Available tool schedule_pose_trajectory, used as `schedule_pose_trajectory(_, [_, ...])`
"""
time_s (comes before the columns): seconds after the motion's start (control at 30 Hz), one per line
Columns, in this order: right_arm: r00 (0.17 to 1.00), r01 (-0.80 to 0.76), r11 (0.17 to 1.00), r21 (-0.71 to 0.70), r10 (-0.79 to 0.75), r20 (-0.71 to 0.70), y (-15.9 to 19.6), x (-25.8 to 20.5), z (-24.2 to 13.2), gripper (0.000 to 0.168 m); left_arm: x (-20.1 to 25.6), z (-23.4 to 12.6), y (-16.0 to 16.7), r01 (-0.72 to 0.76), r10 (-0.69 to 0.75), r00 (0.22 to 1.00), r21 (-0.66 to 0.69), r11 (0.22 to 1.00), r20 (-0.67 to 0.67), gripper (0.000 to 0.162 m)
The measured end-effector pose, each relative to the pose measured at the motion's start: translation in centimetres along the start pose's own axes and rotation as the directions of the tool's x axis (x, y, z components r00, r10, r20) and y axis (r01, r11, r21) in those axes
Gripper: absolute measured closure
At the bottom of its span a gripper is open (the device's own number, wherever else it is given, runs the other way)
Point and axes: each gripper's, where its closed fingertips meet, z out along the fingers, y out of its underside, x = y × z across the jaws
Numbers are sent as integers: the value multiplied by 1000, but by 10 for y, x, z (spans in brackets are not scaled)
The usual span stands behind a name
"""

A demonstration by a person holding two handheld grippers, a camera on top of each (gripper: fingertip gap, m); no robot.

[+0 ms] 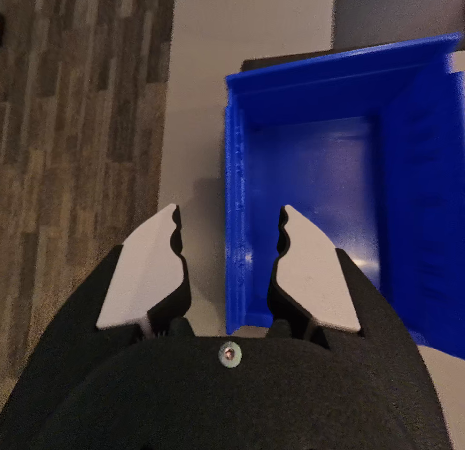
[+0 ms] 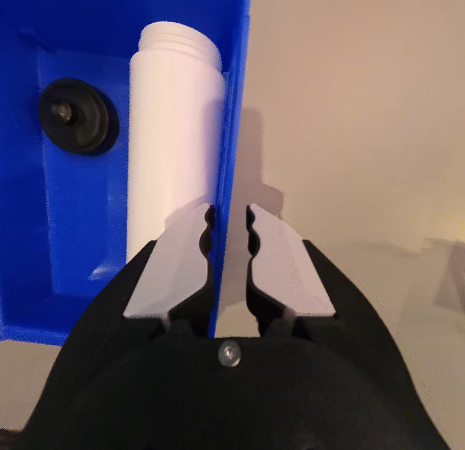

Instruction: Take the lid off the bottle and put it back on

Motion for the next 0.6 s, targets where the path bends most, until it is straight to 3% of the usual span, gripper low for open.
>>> schedule_pose_trajectory(0.07, [998,-19,1000,-12,19,53,1,-8,2,159,-11,13,8,-8,11,999,-57,998,53,92])
schedule_pose_trajectory(0.2, [996,-55,998,-21,56,68,2,-8,3,160,-1,32,19,-29,29,1000,-137,990,-2,95])
schedule_pose_trajectory(0.47, [993,-71,990,-123,82,86,16,-10,18,160,-18,64,54,1,16,999,-335,942,48,101])
schedule_pose_trajectory(0.53, [992,-80,989,-128,91,84,16,-10,18,160,-19,73,70,17,-12,1000,-408,913,14,100])
schedule_pose_trajectory(0.6, [992,-88,987,-134,99,78,16,-11,18,160,-11,80,77,37,-69,996,-438,898,-58,109])
